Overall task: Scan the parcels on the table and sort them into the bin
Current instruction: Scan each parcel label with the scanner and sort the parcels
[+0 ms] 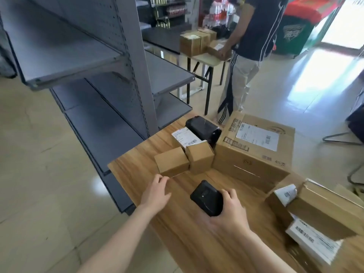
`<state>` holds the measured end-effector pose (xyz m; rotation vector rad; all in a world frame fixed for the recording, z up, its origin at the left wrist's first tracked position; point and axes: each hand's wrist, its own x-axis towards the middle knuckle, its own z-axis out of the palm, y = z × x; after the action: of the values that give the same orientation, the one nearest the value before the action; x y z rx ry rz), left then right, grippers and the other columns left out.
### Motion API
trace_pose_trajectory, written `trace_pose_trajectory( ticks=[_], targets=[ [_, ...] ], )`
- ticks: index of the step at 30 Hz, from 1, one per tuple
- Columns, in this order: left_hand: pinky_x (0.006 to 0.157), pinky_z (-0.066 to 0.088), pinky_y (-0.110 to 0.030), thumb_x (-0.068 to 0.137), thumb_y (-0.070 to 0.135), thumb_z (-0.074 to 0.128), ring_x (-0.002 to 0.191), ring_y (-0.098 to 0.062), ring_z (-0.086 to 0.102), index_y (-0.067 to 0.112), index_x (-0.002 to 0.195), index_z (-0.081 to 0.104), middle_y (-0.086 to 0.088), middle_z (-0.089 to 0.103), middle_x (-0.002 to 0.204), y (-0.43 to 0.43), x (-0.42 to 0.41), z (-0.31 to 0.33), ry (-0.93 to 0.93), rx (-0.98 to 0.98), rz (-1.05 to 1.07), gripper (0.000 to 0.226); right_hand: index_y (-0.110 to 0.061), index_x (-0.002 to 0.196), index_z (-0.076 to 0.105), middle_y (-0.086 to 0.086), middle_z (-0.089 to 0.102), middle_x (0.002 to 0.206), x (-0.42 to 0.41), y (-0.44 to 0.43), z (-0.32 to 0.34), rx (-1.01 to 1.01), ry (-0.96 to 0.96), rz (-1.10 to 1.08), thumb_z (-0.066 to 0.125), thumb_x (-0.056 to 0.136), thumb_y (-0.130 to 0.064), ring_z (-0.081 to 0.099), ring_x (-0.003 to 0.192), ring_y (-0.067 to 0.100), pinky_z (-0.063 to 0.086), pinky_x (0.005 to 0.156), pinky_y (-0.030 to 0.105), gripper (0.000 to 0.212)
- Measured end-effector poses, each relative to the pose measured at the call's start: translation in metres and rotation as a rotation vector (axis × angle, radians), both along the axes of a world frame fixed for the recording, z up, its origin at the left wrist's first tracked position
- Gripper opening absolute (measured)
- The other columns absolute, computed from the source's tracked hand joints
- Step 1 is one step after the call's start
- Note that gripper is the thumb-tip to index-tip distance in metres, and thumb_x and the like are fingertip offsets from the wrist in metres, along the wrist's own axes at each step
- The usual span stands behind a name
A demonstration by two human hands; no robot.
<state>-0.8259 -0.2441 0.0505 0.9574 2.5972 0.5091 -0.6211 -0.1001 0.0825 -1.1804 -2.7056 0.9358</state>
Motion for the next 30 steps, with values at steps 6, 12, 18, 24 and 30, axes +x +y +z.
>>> trace_pose_trajectory(
  ticks=[6, 12, 18, 24, 30],
  targets=[
    [0.112, 0.036, -0.039, 0.090, 0.029, 0.066, 0.143, -0.023, 0.018, 0.023, 0.146, 0.033, -0.002, 0.016, 0.155, 0.046, -0.055, -0.002, 0.060, -0.016, -0.046, 0.065, -0.032, 0.121, 0.047, -0.015, 0.038, 0.104, -0.037, 0.004, -0.009, -0.020, -0.034, -0.065, 0.059, 0.050, -0.078, 0.053, 0.087, 0.009, 0.052, 0.085, 0.040, 0.086],
    [0.119, 0.008, -0.054, 0.090, 0.032, 0.065, 0.148, -0.033, -0.009, 0.033, 0.151, 0.019, -0.010, -0.001, 0.161, 0.077, -0.090, -0.024, 0.023, -0.153, -0.097, 0.076, -0.035, 0.118, 0.045, -0.014, 0.038, 0.105, -0.053, 0.009, -0.023, -0.008, -0.083, -0.126, 0.066, 0.053, -0.084, 0.055, 0.088, 0.012, 0.049, 0.085, 0.038, 0.084],
    [0.119, 0.013, -0.052, 0.094, 0.035, 0.058, 0.146, -0.036, 0.008, 0.033, 0.152, 0.018, -0.014, 0.008, 0.156, 0.057, -0.083, -0.030, 0.186, -0.219, -0.189, 0.070, -0.029, 0.120, 0.048, -0.012, 0.038, 0.105, -0.054, 0.014, -0.018, -0.051, -0.086, -0.103, 0.063, 0.052, -0.082, 0.054, 0.088, 0.013, 0.051, 0.087, 0.043, 0.088],
    [0.110, 0.035, -0.042, 0.091, 0.049, 0.058, 0.139, -0.033, 0.022, 0.032, 0.150, 0.023, -0.011, 0.016, 0.152, 0.021, -0.046, -0.018, 0.112, -0.233, -0.160, 0.071, -0.023, 0.120, 0.050, -0.009, 0.038, 0.102, -0.040, 0.016, -0.010, -0.059, -0.098, -0.017, 0.058, 0.047, -0.067, 0.052, 0.086, 0.015, 0.052, 0.082, 0.044, 0.086],
    [0.101, 0.043, -0.038, 0.088, 0.066, 0.047, 0.130, -0.026, 0.037, 0.041, 0.148, 0.019, -0.004, 0.033, 0.145, -0.010, -0.021, -0.007, -0.066, -0.207, -0.067, 0.071, -0.025, 0.116, 0.049, -0.011, 0.037, 0.101, -0.023, 0.019, -0.002, -0.065, -0.107, 0.043, 0.059, 0.042, -0.070, 0.054, 0.083, 0.014, 0.054, 0.079, 0.045, 0.087]
  ],
)
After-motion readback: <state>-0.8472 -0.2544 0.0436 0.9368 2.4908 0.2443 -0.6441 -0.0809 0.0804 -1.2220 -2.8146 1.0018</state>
